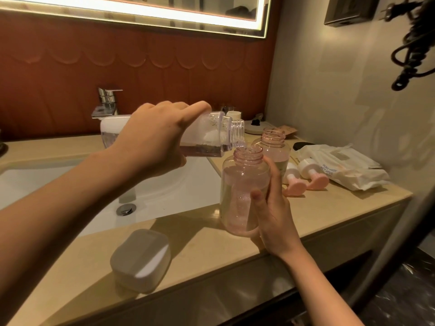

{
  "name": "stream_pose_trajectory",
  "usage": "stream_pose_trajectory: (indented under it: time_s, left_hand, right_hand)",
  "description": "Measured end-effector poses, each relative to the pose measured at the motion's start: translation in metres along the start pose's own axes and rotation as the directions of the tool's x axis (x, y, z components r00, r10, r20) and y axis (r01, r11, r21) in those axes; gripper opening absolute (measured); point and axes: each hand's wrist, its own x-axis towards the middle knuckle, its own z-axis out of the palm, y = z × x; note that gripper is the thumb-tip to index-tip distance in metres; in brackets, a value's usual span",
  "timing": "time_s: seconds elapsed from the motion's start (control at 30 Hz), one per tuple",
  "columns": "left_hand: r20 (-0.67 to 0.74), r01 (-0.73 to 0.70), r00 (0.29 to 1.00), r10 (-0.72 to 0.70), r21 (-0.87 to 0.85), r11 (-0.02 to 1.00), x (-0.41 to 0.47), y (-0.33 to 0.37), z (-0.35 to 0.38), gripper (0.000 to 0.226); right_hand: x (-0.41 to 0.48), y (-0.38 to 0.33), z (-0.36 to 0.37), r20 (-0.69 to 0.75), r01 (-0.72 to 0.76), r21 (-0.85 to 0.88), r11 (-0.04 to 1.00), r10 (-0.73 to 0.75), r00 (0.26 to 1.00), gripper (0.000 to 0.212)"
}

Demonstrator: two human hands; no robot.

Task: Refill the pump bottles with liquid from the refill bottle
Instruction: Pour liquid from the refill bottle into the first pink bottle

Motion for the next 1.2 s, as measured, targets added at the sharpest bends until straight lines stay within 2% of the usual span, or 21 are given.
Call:
stream_pose_trajectory:
  time_s: [1.2]
  left_hand:
    - [-0.014, 0.004, 1.000, -0.004, 0.029, 1.000, 0.0000, 0.0000, 0.0002, 0.080]
  right_hand:
    - [-0.0003, 0.0003, -0.0001, -0.004, -0.007, 0.010, 1.000, 0.007, 1.000, 0.076]
